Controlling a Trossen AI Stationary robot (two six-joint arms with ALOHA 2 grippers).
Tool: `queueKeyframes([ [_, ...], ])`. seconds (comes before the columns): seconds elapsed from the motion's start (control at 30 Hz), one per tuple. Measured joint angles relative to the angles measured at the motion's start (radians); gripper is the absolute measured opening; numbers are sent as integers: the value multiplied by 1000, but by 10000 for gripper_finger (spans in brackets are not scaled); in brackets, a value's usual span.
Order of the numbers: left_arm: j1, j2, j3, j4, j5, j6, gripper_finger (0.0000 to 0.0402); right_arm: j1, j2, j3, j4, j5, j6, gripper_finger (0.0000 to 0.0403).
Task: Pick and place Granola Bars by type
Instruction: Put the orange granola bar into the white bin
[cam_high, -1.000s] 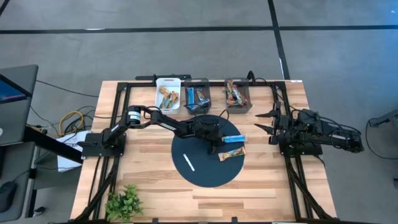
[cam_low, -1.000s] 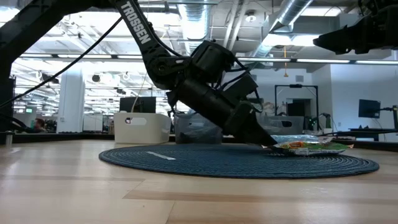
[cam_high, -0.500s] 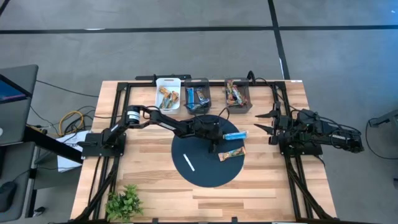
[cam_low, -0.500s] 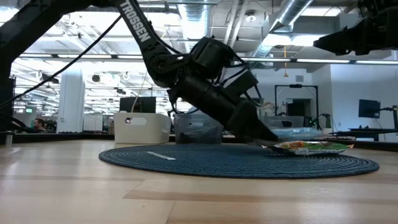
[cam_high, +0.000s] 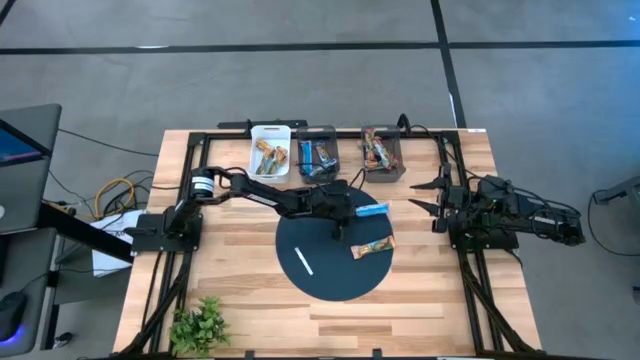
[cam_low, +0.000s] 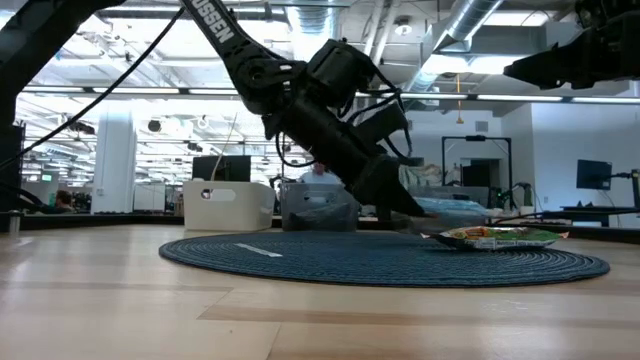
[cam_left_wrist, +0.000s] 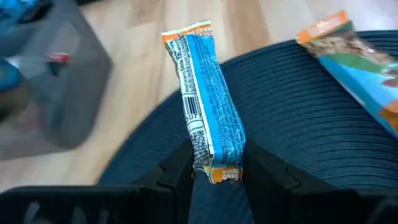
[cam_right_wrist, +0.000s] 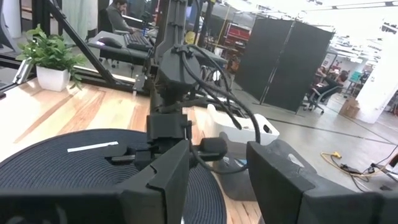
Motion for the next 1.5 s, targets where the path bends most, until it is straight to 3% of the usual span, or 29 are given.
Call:
queueKeyframes([
  [0.5, 0, -148, -41, -135, -47, 14, 111, 0, 0, 0, 19, 0, -11, 154],
  [0.93, -2, -433, -369, -66, -277, -68, 111, 0, 0, 0, 43, -1, -19, 154],
  [1.07, -4, -552, -472, -51, -437, -103, 111, 0, 0, 0, 51, -2, -19, 154],
  [1.3, -18, -715, -625, -55, -908, -194, 111, 1, 0, 0, 51, -2, -23, 154],
  [1.4, -14, -755, -667, -73, -1032, -249, 111, -2, 0, 0, 54, -3, -24, 154],
  [1.5, 0, -768, -689, -75, -1054, -288, 112, -1, 0, 0, 54, -2, -25, 154],
])
